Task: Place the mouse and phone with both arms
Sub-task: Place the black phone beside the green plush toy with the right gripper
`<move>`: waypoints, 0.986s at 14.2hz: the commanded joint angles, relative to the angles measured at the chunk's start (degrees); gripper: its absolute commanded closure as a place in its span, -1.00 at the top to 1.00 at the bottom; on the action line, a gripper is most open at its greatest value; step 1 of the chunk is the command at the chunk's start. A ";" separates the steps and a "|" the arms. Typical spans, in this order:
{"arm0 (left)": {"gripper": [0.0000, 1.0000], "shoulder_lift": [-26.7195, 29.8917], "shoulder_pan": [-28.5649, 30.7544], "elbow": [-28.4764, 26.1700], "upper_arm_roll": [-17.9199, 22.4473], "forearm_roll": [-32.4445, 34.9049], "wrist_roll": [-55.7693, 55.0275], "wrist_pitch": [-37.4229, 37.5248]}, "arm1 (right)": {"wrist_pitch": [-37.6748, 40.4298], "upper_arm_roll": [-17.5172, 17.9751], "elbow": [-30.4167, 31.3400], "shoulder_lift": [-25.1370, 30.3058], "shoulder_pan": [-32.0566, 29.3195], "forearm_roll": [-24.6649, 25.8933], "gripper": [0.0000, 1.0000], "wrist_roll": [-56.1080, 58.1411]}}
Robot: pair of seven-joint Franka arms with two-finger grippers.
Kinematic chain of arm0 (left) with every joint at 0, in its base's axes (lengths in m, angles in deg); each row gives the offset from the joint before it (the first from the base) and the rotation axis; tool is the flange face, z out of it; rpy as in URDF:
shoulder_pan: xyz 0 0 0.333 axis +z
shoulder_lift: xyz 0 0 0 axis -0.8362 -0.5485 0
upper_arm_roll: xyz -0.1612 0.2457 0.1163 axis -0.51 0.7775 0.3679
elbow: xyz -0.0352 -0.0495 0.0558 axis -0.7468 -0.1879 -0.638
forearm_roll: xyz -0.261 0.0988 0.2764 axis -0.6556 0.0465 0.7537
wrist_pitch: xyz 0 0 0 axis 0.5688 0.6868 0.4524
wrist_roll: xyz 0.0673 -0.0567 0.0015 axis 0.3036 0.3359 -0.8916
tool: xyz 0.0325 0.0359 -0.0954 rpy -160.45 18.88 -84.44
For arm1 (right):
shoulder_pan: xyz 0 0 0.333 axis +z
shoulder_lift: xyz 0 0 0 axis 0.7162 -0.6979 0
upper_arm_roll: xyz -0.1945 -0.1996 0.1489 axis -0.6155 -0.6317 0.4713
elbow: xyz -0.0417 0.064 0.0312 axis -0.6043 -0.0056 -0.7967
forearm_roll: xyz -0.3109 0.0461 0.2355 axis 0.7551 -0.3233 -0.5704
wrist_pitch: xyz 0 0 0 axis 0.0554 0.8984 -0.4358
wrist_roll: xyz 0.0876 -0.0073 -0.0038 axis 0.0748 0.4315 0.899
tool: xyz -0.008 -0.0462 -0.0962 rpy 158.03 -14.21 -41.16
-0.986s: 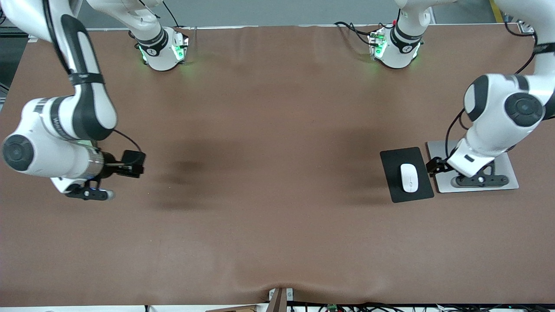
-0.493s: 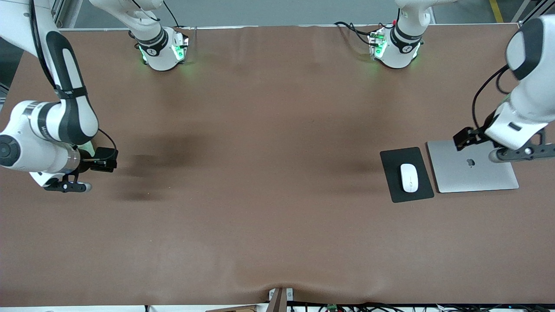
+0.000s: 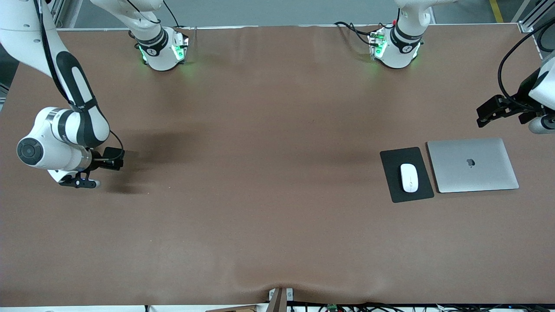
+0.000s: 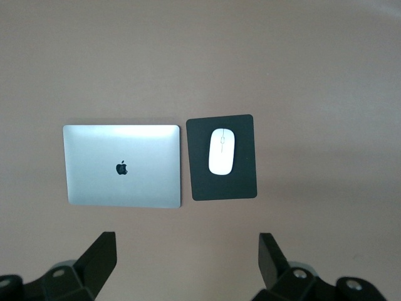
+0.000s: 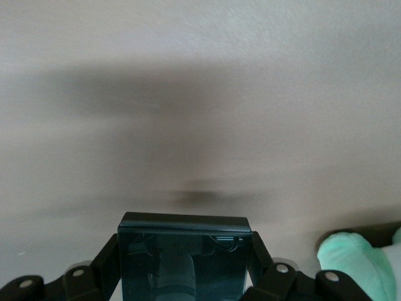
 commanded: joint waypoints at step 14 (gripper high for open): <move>1.00 5.54 -14.31 -2.75 12.17 -2.51 4.52 5.84 | -0.81 1.25 -0.31 -2.52 -3.76 1.13 1.00 6.32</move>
